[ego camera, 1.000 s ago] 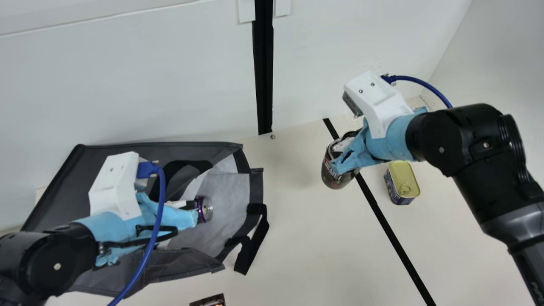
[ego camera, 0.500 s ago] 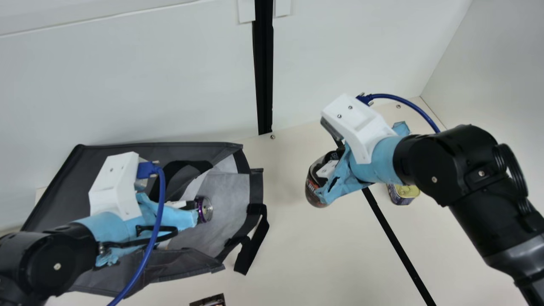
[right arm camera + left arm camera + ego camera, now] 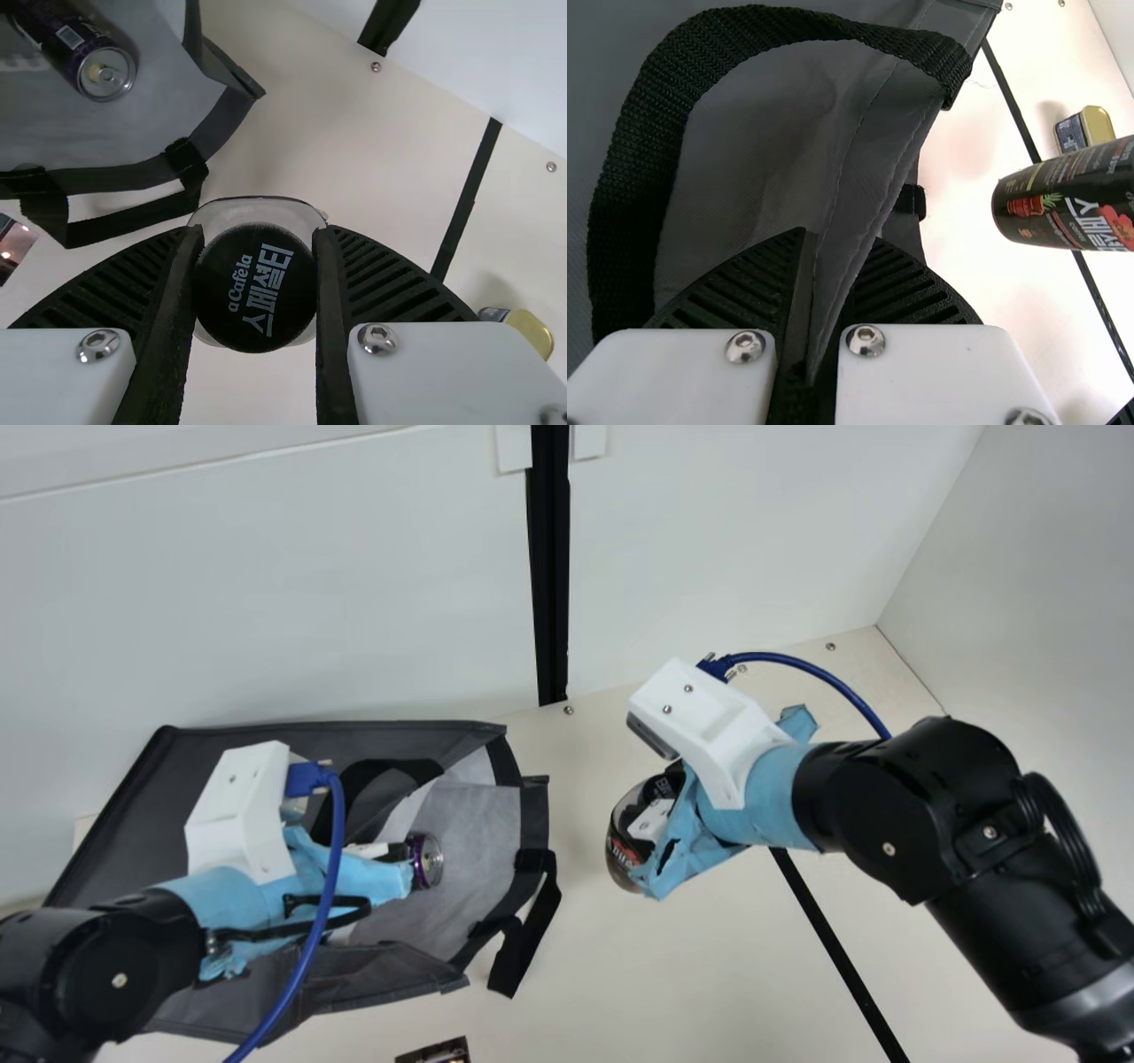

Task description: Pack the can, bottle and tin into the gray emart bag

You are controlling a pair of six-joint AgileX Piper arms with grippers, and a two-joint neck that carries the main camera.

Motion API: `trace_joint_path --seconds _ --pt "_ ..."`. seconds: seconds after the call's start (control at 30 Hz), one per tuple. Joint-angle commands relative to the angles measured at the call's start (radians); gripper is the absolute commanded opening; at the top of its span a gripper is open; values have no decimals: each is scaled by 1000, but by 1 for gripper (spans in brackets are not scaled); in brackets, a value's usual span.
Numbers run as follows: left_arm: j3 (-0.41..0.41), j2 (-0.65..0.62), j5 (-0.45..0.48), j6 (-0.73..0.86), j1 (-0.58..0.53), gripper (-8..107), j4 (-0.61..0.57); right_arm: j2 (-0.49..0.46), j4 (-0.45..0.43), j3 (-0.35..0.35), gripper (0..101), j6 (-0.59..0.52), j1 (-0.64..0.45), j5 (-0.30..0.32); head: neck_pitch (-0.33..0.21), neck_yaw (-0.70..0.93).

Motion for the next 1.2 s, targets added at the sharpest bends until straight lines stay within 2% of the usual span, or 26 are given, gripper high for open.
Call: trace_joint_path --seconds 0.0,0.2,0.4,1.17 --pt "0 0 0 0 0 10 0 -1 5 1 0 0 6 6 -23 -2" --pt "0 0 0 0 0 10 0 -6 32 2 0 -12 21 9 -23 -2" --pt "0 0 0 0 0 10 0 -12 100 14 0 -42 19 -14 -23 -2" --pt "0 0 0 0 0 10 0 -6 490 82 0 -319 -57 -189 -23 -2"
